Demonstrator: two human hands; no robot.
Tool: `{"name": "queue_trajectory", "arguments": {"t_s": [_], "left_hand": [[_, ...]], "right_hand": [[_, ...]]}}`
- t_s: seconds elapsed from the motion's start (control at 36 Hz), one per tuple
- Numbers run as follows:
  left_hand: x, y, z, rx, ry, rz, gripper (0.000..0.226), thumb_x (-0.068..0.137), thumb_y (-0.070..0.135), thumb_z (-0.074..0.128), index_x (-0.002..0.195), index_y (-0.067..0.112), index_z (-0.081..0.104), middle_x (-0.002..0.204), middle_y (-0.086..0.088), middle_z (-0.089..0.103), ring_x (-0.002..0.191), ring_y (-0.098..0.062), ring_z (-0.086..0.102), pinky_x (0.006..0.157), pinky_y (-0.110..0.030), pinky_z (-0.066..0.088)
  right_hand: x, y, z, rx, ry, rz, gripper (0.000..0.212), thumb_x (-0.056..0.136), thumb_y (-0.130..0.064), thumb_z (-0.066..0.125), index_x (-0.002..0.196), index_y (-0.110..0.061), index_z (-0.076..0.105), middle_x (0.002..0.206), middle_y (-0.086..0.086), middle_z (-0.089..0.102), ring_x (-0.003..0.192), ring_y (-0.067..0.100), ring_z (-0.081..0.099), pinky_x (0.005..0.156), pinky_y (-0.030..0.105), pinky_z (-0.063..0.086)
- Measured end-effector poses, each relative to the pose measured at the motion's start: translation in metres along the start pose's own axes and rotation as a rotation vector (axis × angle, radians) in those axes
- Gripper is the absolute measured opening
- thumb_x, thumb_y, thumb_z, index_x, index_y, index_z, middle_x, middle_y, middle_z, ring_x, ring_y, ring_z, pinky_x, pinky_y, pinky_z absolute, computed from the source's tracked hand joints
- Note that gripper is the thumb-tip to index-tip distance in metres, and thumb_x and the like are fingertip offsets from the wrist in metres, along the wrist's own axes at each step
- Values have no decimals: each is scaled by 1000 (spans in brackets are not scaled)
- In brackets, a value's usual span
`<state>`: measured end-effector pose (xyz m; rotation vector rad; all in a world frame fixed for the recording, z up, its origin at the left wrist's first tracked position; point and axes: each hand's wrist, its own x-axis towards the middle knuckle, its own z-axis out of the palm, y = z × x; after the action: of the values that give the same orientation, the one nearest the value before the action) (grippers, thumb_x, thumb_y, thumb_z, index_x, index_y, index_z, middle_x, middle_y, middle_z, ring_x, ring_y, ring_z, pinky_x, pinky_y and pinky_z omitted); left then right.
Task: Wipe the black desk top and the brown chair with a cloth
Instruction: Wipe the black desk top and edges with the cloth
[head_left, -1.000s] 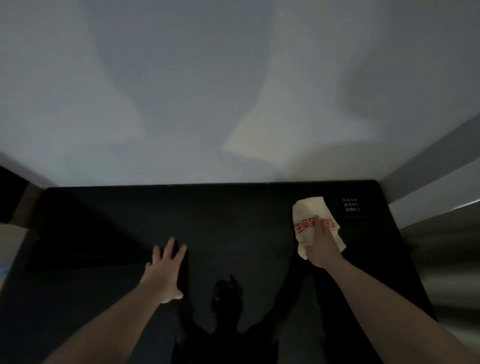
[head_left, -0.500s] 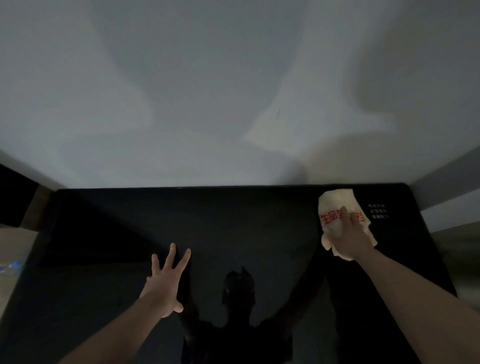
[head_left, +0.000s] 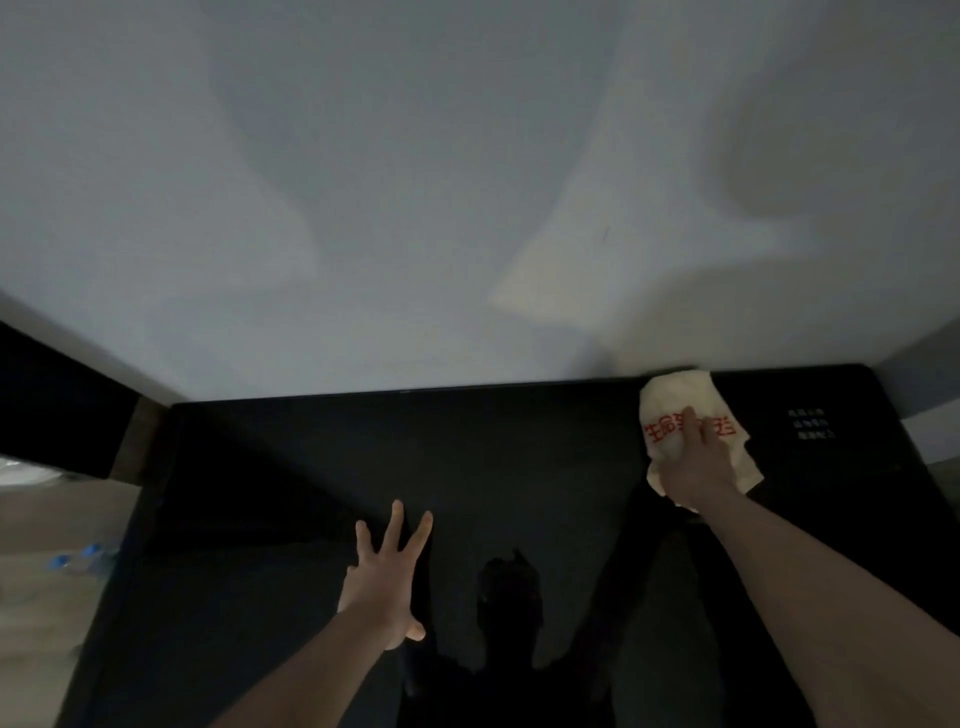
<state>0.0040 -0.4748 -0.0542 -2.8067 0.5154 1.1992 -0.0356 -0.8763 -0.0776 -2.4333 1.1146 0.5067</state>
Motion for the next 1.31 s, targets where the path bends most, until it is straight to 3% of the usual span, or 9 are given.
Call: {"name": "queue_trajectory", "arguments": {"t_s": [0.17, 0.31, 0.56, 0.69, 0.78, 0.92, 1.14, 1.25, 1.31], "left_hand": [[3, -26, -7, -29, -43, 141, 126, 76, 53, 82, 158, 43, -12, 160, 13, -35, 151, -40, -22, 122, -57, 25], [4, -93, -24, -165, -13, 260, 108, 81, 59, 76, 162, 38, 7, 169, 15, -9, 157, -18, -3, 126, -46, 19], [-3, -305, -29, -83, 40, -17, 123, 78, 59, 78, 161, 34, -10, 166, 5, -27, 155, -39, -5, 123, -50, 26], [-15, -358, -18, -24, -5, 44, 132, 76, 49, 82, 158, 30, -20, 161, 10, -35, 154, -41, -10, 122, -43, 28], [-13, -353, -13, -2, 26, 31, 137, 77, 44, 85, 156, 27, -25, 160, 7, -38, 154, -45, -9, 120, -42, 32], [-17, -343, -19, 40, -3, 3, 134, 82, 35, 83, 156, 24, -28, 160, 0, -40, 152, -48, -11, 117, -43, 39], [-22, -333, -24, 86, -6, -56, 134, 82, 35, 84, 156, 22, -27, 162, -3, -37, 153, -49, -3, 116, -44, 40], [-20, -334, -22, 124, 16, -71, 136, 79, 39, 85, 156, 26, -27, 163, -1, -35, 154, -47, 0, 114, -44, 41], [-21, -334, -21, 145, 22, -73, 136, 78, 40, 85, 157, 28, -24, 165, 0, -32, 154, -45, 3, 113, -46, 41]], "right_hand": [[-36, -63, 35, 75, -46, -40, 86, 100, -23, 56, 161, -20, -4, 169, 11, -4, 154, 35, 5, 123, 39, 11], [-68, -130, 65, 75, -114, -37, 92, 98, -17, 58, 161, -25, -8, 169, 6, -9, 155, 36, 3, 124, 43, 14], [-134, -302, 137, 28, -178, -113, 101, 94, -26, 64, 161, -26, -12, 168, 6, -12, 154, 38, -2, 125, 46, 12], [-179, -379, 169, 38, -297, -196, 97, 95, -22, 61, 160, -33, -9, 167, 5, -19, 152, 41, -13, 124, 53, 6], [-192, -378, 182, -27, -294, -264, 94, 97, -22, 57, 157, -43, -13, 166, 1, -24, 152, 40, -17, 124, 58, 6], [-202, -344, 173, -68, -267, -262, 100, 97, -23, 63, 156, -46, -15, 165, -2, -27, 153, 34, -20, 120, 60, 23], [-169, -257, 145, -81, -210, -171, 97, 95, -27, 61, 158, -41, -12, 168, 7, -16, 154, 36, -10, 122, 55, 19], [-108, -208, 157, -85, -177, -74, 95, 79, -63, 39, 162, -35, 3, 169, 7, -5, 153, 41, -3, 122, 55, 13], [-112, -215, 143, -92, -125, -68, 94, 86, -59, 45, 162, -28, -1, 169, 11, -2, 154, 38, -1, 123, 53, 10]]}}
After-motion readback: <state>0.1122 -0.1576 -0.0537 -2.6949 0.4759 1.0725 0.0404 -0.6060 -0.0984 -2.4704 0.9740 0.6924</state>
